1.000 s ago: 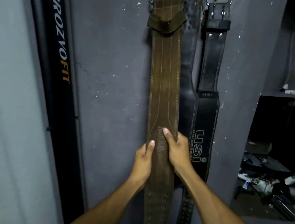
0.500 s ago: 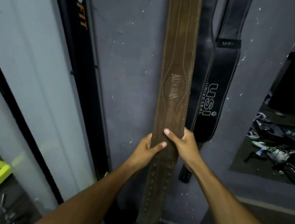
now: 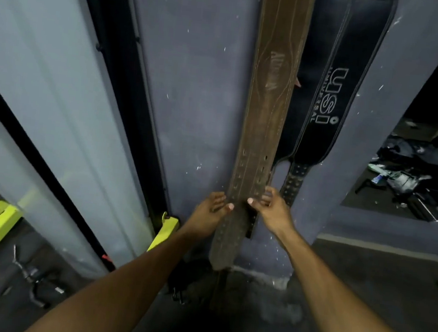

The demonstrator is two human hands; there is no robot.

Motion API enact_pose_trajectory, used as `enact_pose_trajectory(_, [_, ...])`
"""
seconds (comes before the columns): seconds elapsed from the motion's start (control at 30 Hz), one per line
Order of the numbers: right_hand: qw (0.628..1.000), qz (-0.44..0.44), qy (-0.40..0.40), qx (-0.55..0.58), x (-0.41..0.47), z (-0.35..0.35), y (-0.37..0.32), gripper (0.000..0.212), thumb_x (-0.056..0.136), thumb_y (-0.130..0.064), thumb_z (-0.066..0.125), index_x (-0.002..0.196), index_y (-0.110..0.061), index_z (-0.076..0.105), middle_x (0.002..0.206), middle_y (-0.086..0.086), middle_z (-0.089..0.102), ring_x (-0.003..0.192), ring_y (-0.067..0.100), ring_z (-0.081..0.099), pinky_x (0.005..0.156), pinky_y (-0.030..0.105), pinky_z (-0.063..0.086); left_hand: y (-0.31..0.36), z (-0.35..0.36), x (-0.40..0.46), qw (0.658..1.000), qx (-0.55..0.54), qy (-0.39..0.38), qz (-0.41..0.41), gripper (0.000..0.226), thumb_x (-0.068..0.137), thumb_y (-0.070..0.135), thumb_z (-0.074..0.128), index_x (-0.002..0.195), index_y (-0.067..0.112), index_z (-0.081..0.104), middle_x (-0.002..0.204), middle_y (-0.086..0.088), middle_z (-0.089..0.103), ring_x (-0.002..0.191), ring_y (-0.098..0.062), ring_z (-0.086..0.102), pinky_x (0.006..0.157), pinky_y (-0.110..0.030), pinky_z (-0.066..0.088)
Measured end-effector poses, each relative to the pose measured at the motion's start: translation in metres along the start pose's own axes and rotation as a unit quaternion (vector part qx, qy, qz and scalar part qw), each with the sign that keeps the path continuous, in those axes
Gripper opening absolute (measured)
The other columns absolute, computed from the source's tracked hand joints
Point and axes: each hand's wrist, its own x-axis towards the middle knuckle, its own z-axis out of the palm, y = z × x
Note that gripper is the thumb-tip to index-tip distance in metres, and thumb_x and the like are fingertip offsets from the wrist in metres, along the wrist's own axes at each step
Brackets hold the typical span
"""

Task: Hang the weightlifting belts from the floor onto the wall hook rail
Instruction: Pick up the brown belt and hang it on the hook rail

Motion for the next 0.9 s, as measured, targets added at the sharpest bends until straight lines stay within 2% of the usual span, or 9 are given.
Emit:
enact_pose_trajectory(0.1, [0.996,0.074,0.031,-0.025,0.004,0.012,0.021,0.058,0.093,-0.024,0.078,0.143,-0.009,0.052,0.137,0.013,0.064,0.123,0.027,0.064,0.106,0.037,0.051,-0.031,-0.007,0.003,1.0,0.002,0.002,-0.014,0.031,0.096,0.004,0.068,0.092,0.034,0.061,0.098,0.026,0.067,0.085,0.023,0.064,0.097,-0.03,0.047])
enact_pose_trajectory(0.17, [0.994,0.1,0.021,-0.043,0.004,0.019,0.036,0.058,0.094,-0.028,0.076,0.144,-0.01,0.051,0.136,0.013,0.066,0.124,0.029,0.064,0.106,0.04,0.051,-0.052,-0.008,0.004,0.999,0.011,0.016,-0.035,0.026,0.095,0.006,0.07,0.087,0.031,0.065,0.094,0.018,0.069,0.085,0.021,0.064,0.096,-0.033,0.048])
enact_pose_trajectory(0.27, [0.99,0.126,0.008,-0.067,0.005,0.026,0.057,0.056,0.094,-0.034,0.076,0.141,-0.011,0.055,0.13,0.01,0.069,0.118,0.027,0.067,0.099,0.036,0.052,-0.08,-0.008,-0.003,0.995,0.002,0.024,-0.095,0.008,0.095,0.016,0.071,0.093,0.023,0.07,0.108,-0.006,0.075,0.112,-0.02,0.07,0.102,-0.044,0.053])
enact_pose_trajectory(0.33, [0.988,0.141,0.003,-0.07,0.009,0.031,0.07,0.053,0.093,-0.035,0.077,0.136,-0.011,0.059,0.126,0.009,0.071,0.115,0.025,0.067,0.098,0.035,0.052,-0.1,-0.007,-0.004,0.993,0.017,0.024,-0.118,0.009,0.096,0.02,0.07,0.103,0.015,0.073,0.119,-0.016,0.074,0.121,-0.033,0.067,0.107,-0.05,0.052])
enact_pose_trajectory(0.53, [0.98,0.166,-0.052,-0.101,0.042,0.044,0.108,0.049,0.092,-0.037,0.078,0.132,-0.014,0.062,0.128,0.006,0.069,0.116,0.025,0.067,0.103,0.042,0.054,-0.141,-0.002,0.002,0.971,-0.014,0.067,-0.229,0.026,0.098,0.019,0.068,0.121,0.006,0.064,0.131,-0.019,0.069,0.128,-0.033,0.062,0.113,-0.053,0.046])
enact_pose_trajectory(0.63, [0.976,0.175,-0.082,-0.096,0.064,0.051,0.13,0.048,0.091,-0.038,0.078,0.131,-0.015,0.063,0.128,0.008,0.07,0.115,0.025,0.068,0.097,0.036,0.054,-0.158,0.004,0.007,0.956,-0.027,0.107,-0.272,0.039,0.097,0.018,0.069,0.13,-0.001,0.059,0.131,-0.021,0.069,0.126,-0.033,0.064,0.113,-0.049,0.047])
enact_pose_trajectory(0.77, [0.963,0.194,-0.156,-0.103,0.092,0.07,0.168,0.047,0.094,-0.034,0.076,0.132,-0.011,0.062,0.119,0.007,0.07,0.117,0.028,0.068,0.1,0.039,0.054,-0.186,0.01,0.023,0.943,-0.035,0.139,-0.301,0.038,0.098,0.013,0.067,0.131,-0.003,0.056,0.127,-0.027,0.067,0.112,-0.028,0.065,0.089,-0.034,0.048])
enact_pose_trajectory(0.83, [0.955,0.205,-0.186,-0.11,0.102,0.08,0.186,0.047,0.095,-0.032,0.075,0.134,-0.009,0.061,0.125,0.012,0.071,0.118,0.029,0.068,0.104,0.043,0.053,-0.199,0.011,0.032,0.94,-0.028,0.15,-0.304,0.036,0.099,0.015,0.066,0.13,-0.002,0.059,0.129,-0.031,0.066,0.116,-0.035,0.067,0.088,-0.041,0.051])
enact_pose_trajectory(0.9, [0.947,0.217,-0.204,-0.123,0.115,0.093,0.212,0.047,0.097,-0.032,0.073,0.136,-0.009,0.06,0.128,0.013,0.07,0.119,0.028,0.068,0.1,0.037,0.052,-0.218,0.012,0.043,0.938,-0.024,0.154,-0.309,0.023,0.1,0.018,0.065,0.121,0.008,0.065,0.124,-0.024,0.071,0.12,-0.037,0.064,0.092,-0.048,0.054])
